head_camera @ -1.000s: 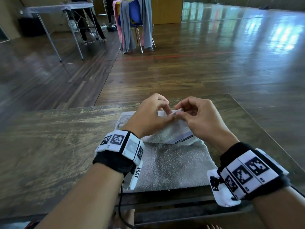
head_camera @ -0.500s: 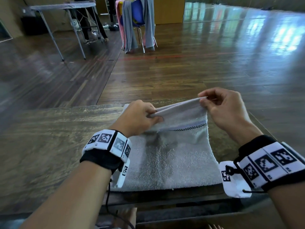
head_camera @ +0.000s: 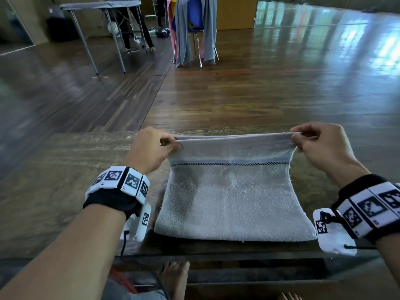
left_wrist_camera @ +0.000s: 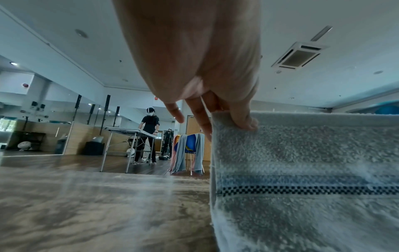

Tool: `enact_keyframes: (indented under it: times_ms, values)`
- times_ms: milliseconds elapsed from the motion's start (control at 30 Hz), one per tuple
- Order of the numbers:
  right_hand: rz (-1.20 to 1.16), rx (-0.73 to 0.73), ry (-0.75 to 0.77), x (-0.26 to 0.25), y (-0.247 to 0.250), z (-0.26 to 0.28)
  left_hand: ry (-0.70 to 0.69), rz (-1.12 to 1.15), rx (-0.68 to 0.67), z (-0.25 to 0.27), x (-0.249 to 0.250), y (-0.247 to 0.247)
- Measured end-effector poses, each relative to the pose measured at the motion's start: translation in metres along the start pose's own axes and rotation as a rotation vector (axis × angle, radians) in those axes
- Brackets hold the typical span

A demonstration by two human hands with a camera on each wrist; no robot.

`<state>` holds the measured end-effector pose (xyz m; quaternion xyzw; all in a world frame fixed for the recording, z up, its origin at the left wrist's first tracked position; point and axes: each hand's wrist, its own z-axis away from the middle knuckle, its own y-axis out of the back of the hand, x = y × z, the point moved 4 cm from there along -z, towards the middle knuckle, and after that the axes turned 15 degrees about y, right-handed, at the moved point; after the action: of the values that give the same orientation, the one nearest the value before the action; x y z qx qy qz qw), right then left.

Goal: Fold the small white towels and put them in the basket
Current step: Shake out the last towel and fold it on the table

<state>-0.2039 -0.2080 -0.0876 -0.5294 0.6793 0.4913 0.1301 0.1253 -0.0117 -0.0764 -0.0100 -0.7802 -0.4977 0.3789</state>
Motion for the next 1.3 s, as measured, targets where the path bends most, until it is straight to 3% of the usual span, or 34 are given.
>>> enact_keyframes:
  times_ms: [233,400,567,767,867,967,1067,1200,1300]
  values:
    - [0.156,-0.045,0.089,-0.024,-0.002,0.009,-0.074,0.032,0.015,0.01,-0.009,0.013]
    - [0.261,-0.116,0.024,-0.032,0.002,0.011,-0.088,0.043,0.09,0.013,-0.002,0.024]
    - [0.048,-0.119,-0.093,-0.052,0.023,-0.041,-0.111,0.021,0.038,-0.012,0.045,0.062]
    - [-0.034,0.104,0.156,-0.112,0.081,-0.078,-0.228,0.057,0.305,-0.011,0.105,0.139]
    - [-0.074,0.118,0.235,-0.128,0.104,-0.059,-0.206,0.167,0.28,0.01,0.105,0.154]
    - [-0.026,-0.009,0.291,-0.124,0.114,-0.024,-0.129,0.145,0.114,0.029,0.092,0.145]
    - [0.024,-0.237,0.281,-0.106,0.113,0.016,0.015,0.104,-0.243,0.039,0.068,0.12]
    - [0.0,-0.65,0.118,-0.064,0.092,0.058,0.202,-0.057,-0.719,0.052,0.032,0.072]
    - [-0.05,-0.867,-0.057,-0.032,0.067,0.083,0.379,-0.192,-0.974,0.066,0.008,0.035]
